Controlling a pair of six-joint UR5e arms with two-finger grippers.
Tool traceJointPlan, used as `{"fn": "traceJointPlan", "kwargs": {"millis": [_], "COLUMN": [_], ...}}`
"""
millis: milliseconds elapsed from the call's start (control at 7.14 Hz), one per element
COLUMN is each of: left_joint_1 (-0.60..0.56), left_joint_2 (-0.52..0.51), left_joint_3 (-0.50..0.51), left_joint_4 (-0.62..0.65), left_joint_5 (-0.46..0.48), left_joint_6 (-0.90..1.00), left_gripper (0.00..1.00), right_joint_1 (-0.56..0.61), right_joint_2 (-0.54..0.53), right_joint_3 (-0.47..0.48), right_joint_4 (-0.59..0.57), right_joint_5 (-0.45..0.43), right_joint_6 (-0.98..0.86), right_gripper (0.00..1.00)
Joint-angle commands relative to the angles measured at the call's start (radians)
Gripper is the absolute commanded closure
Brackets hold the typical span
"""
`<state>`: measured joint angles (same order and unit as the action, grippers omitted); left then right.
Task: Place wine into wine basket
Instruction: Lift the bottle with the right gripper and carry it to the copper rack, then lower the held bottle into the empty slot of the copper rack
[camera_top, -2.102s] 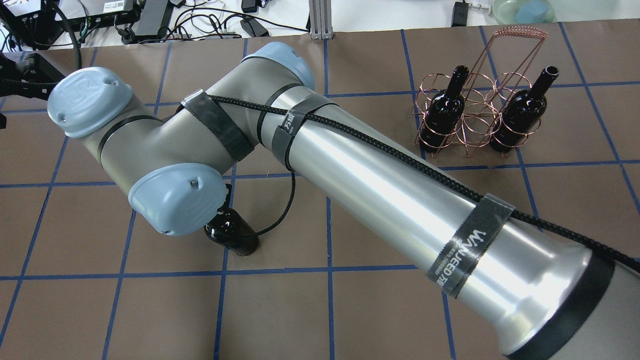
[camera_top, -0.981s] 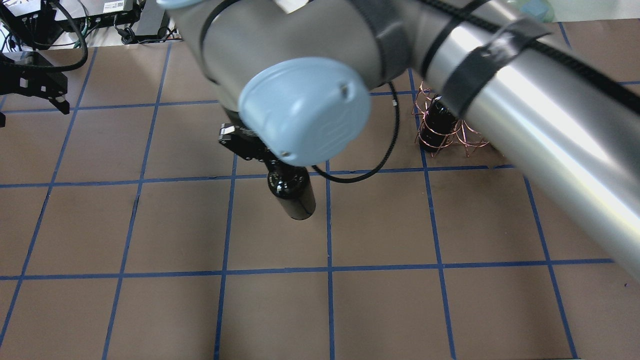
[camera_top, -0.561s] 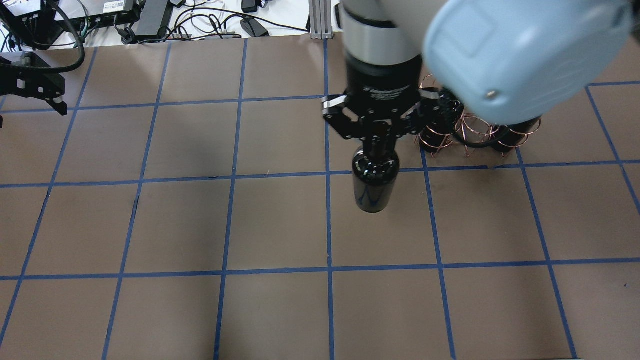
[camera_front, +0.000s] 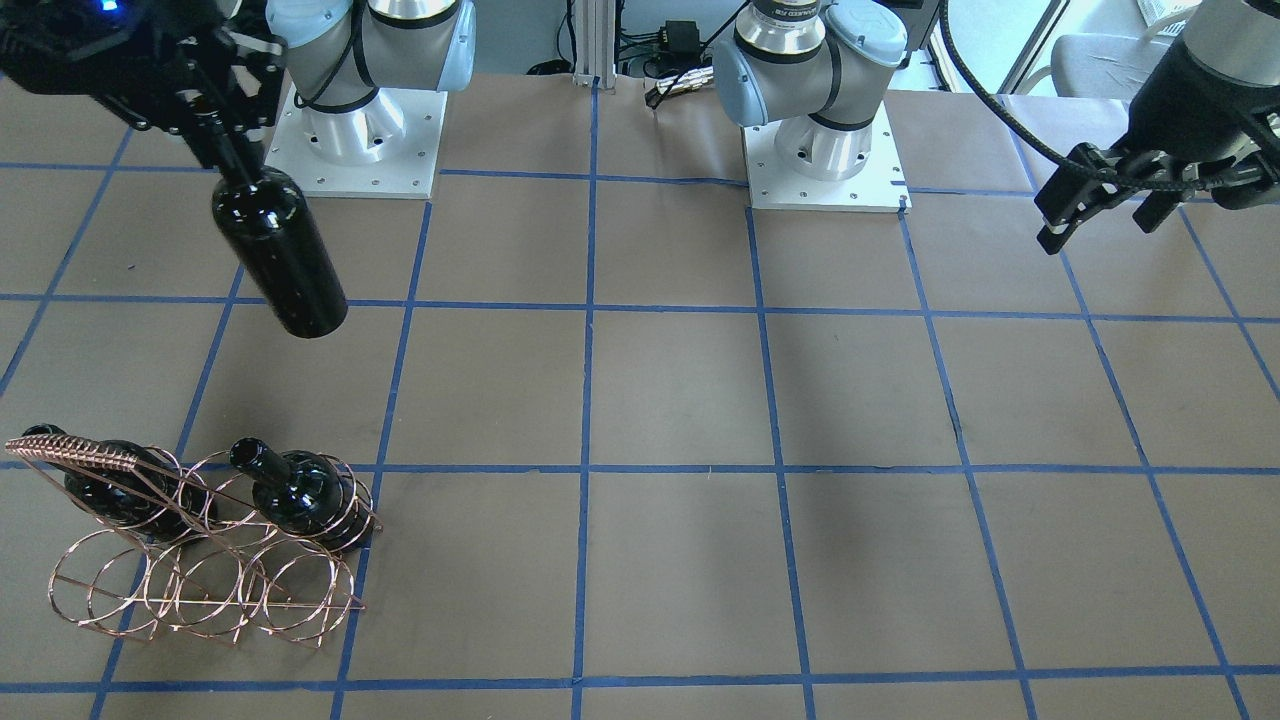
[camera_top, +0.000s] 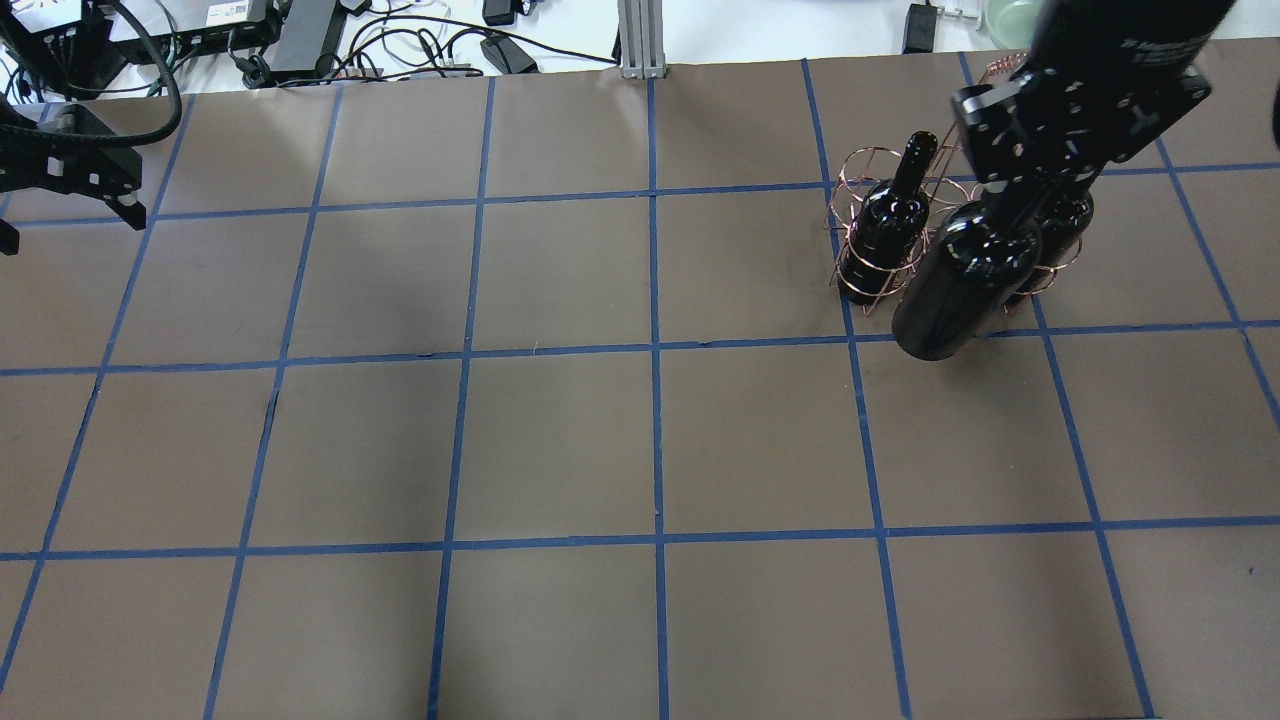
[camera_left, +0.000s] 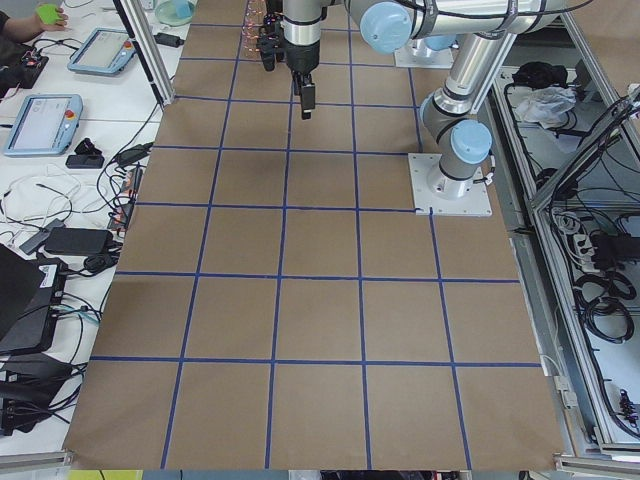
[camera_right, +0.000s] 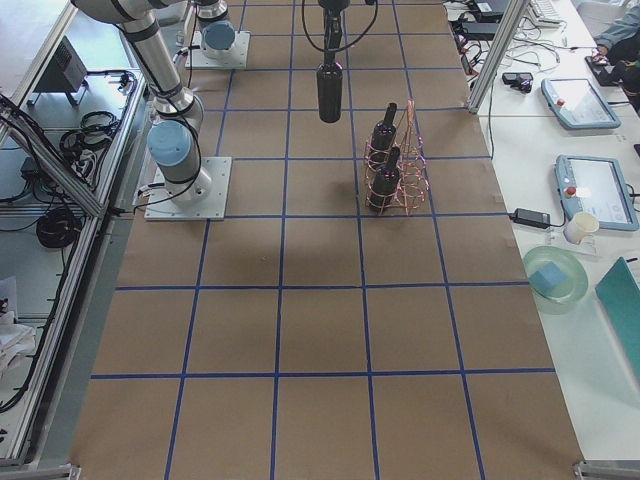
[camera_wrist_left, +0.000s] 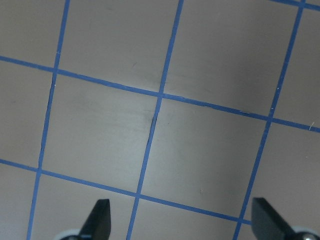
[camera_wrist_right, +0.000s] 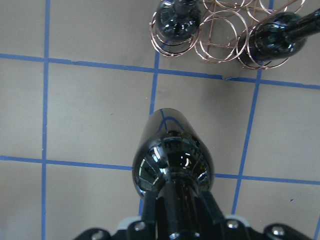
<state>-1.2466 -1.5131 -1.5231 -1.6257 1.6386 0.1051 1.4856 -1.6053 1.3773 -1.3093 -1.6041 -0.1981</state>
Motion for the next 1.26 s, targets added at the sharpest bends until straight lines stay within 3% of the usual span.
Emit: {"fn": "traceJointPlan", "kwargs": {"millis": [0, 140, 280, 561, 1121], "left_joint_1": [-0.084, -0.106, -0.143, -0.195, -0.243], "left_joint_2": [-0.004, -0.006, -0.001, 0.002, -0.007], "left_joint_3": [0.003, 0.001, 0.004, 0.001, 0.001], "left_joint_4": [0.009, 0.023, 0.024, 0.018, 0.023], "left_joint_5": [0.003, -0.02, -0.111, -0.046, -0.069], "left_joint_6": [-0.01, -0.013, -0.016, -0.018, -0.019], "left_gripper": [0.0, 0.0, 0.0, 0.0, 0.0], "right_joint_1": [-0.117, -0.117, -0.117, -0.116, -0.114], "right_joint_2": [0.068, 0.114, 0.167, 0.214, 0.237], "right_joint_3": [-0.018, -0.042, -0.078, -0.086, -0.072], "right_joint_4": [-0.094, -0.169, -0.192, -0.228, -0.242], "right_joint_5": [-0.01, -0.011, -0.002, 0.018, 0.013], "right_joint_6": [-0.183, -0.175, -0.175, -0.161, -0.165], "right_gripper": [1.0, 1.0, 1.0, 1.0, 1.0]}}
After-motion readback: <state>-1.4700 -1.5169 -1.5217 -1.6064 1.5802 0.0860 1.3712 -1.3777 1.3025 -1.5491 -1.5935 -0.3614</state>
